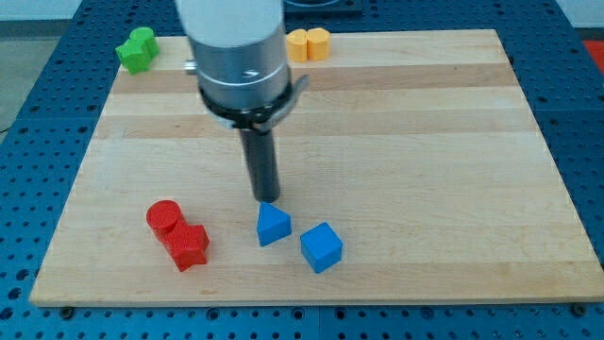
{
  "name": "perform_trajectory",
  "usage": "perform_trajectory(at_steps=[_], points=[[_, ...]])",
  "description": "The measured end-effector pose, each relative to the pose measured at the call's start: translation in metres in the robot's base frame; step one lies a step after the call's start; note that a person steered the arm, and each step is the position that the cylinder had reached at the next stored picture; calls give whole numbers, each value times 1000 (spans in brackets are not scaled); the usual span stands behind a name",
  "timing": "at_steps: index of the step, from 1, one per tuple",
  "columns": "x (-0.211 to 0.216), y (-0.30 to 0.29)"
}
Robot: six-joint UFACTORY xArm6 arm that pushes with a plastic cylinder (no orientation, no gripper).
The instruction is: Push the blue triangle into the blue cube
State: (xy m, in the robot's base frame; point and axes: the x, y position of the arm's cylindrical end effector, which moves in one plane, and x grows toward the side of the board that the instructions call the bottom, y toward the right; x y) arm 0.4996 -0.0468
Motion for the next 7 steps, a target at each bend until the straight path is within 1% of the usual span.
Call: perform_trajectory(at_steps=[1,2,3,4,5,6,7], points=[[11,14],[28,14],[35,14],[13,15],[-1,5],[10,-8],[30,-8]])
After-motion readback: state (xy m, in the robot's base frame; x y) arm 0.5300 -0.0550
